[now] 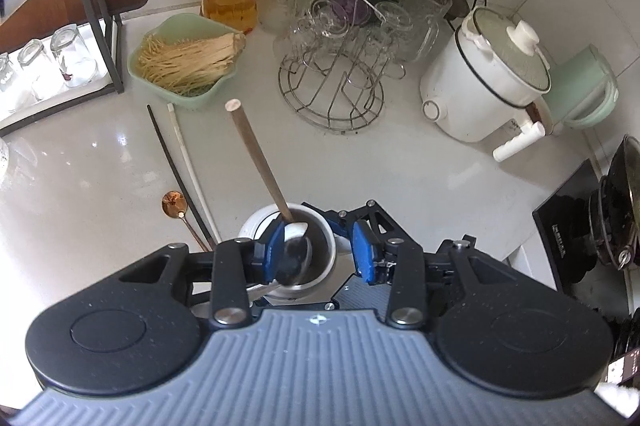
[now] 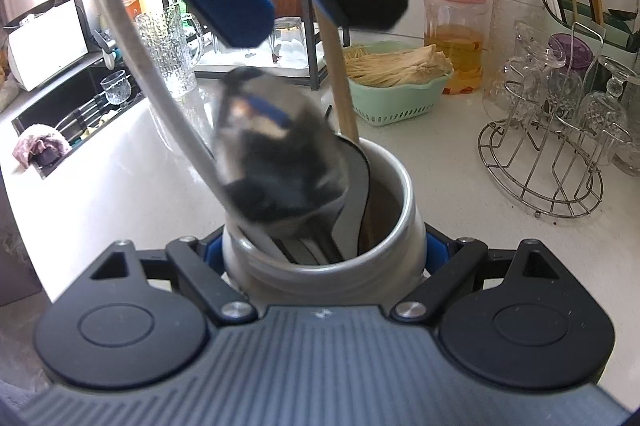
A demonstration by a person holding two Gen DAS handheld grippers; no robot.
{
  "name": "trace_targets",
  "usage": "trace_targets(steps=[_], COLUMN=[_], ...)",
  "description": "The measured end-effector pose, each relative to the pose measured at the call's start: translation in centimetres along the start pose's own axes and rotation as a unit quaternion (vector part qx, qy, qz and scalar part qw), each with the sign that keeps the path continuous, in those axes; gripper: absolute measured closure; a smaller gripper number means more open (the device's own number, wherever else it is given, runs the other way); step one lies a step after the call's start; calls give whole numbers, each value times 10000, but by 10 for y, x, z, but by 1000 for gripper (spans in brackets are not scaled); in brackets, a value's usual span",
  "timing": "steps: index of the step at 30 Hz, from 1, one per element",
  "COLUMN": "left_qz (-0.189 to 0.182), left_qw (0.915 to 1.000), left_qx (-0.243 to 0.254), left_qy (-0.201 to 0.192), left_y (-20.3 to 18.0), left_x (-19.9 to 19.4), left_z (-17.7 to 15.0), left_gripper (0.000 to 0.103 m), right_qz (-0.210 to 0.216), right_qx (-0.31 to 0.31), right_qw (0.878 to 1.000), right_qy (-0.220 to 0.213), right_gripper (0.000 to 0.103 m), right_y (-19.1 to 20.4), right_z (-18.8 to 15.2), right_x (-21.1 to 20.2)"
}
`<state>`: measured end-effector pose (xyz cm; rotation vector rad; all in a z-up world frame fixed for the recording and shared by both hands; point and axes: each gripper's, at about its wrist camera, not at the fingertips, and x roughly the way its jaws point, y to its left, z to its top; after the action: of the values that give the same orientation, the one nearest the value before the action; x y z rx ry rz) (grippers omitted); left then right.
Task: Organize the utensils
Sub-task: 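Open the left tool to release the silver spoon into the mug, then move the left tool down to the copper spoon on the counter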
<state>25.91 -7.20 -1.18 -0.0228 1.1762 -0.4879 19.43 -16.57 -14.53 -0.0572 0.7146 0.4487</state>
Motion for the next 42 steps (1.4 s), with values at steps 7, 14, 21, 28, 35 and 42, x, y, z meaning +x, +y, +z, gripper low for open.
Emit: trace_targets(steps=[7,14,21,28,35,42], left_qz=[40,104,187,299,422,216], left_qw=[9992,9949,9879,9829,9835,9852], left_qx=[-88,-426,-944,-1332,-1490,-1606], left_qy=[-396,-906,-1218,-1237,-935,-559], left_y=[3,21,56,99,141,177], left_x=[-21,-51,-71,-66,-22,32], left_z=[-7,-17,-34,-53,-65,-66], left_gripper=[54,49,47,47,47,47], right_qz=[-23,-70,-137,-226,-478,-774], right_qx=[12,58,116,188,387,627], right_qw=[10000,10000,9998,9996,9981,9950], right_qy=[2,2,24,44,50,96], right_gripper=[11,11,11,11,11,11], right_y=[1,2,4,5,8,11], right_z=[0,-1,-1,-1,-1,-1], right_x=[0,-1,-2,-2,-2,-3])
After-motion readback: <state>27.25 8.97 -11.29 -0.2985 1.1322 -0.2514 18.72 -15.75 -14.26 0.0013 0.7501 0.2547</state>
